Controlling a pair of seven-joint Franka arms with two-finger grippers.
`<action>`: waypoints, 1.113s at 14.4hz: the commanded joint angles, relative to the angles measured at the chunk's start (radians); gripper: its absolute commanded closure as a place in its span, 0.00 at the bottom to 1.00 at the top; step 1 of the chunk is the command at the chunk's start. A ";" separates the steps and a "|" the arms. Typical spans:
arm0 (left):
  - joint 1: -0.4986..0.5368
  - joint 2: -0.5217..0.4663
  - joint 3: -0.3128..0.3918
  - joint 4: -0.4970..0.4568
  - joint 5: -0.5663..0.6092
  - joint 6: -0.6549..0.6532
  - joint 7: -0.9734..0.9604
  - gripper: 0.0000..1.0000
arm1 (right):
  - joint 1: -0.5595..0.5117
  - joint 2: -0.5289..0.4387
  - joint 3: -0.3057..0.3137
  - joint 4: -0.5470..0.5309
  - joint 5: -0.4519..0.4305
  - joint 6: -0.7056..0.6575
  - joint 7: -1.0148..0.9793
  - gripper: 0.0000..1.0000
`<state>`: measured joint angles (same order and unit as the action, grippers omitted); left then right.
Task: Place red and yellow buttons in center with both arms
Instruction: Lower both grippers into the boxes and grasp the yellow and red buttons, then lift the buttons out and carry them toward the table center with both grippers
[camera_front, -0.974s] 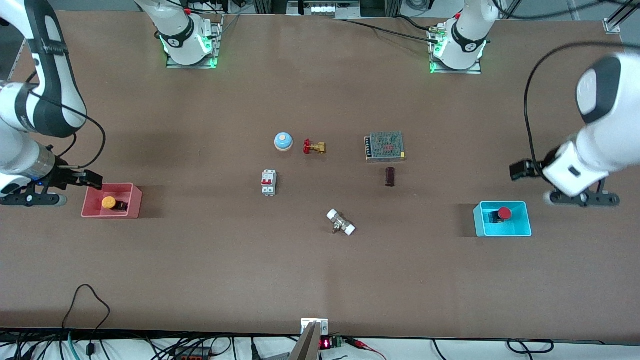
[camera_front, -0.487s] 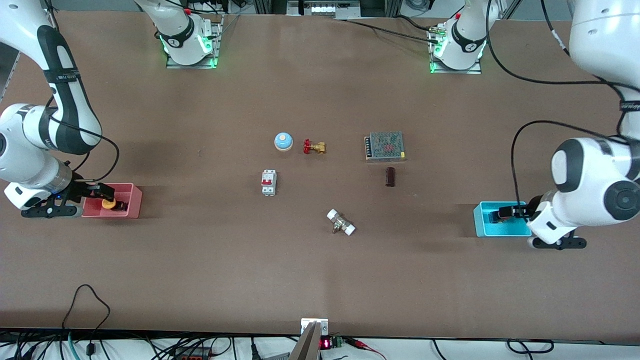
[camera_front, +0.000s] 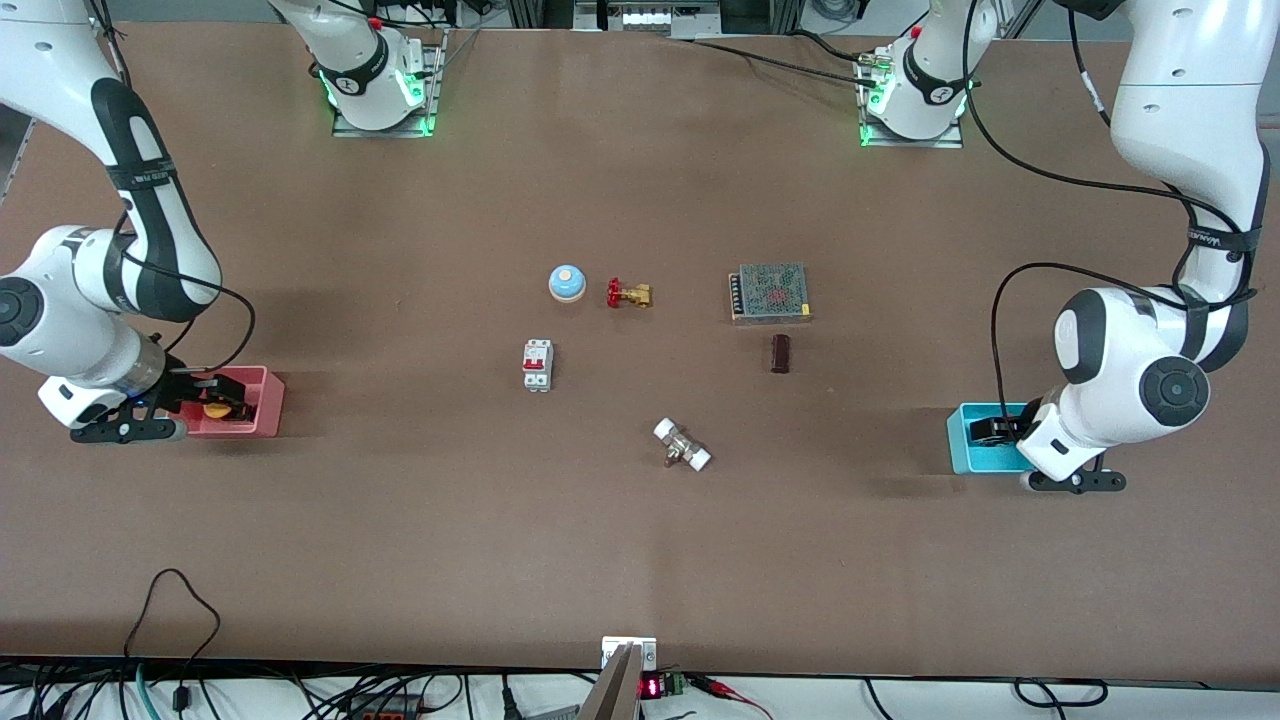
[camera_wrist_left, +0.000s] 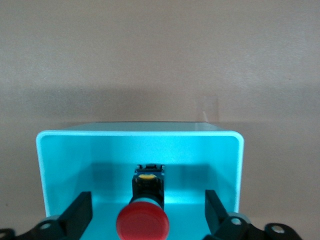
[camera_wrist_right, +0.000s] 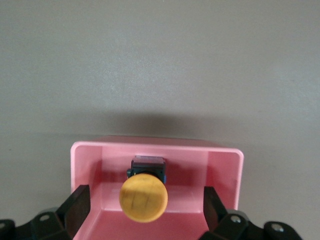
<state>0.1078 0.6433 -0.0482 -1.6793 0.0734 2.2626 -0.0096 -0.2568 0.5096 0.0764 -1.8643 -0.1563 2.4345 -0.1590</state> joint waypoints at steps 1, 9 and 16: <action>0.020 0.019 -0.006 -0.019 0.017 0.054 0.020 0.28 | -0.013 0.027 0.010 0.002 -0.012 0.034 -0.011 0.00; 0.020 -0.013 -0.009 -0.005 0.017 0.037 0.019 0.74 | -0.030 0.055 0.010 0.000 -0.014 0.057 -0.033 0.00; -0.097 -0.091 -0.025 0.190 0.002 -0.299 -0.048 0.73 | -0.029 0.058 0.010 -0.004 -0.014 0.047 -0.036 0.48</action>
<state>0.0768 0.5532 -0.0769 -1.5509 0.0732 2.0414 -0.0137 -0.2738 0.5685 0.0763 -1.8642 -0.1597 2.4763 -0.1771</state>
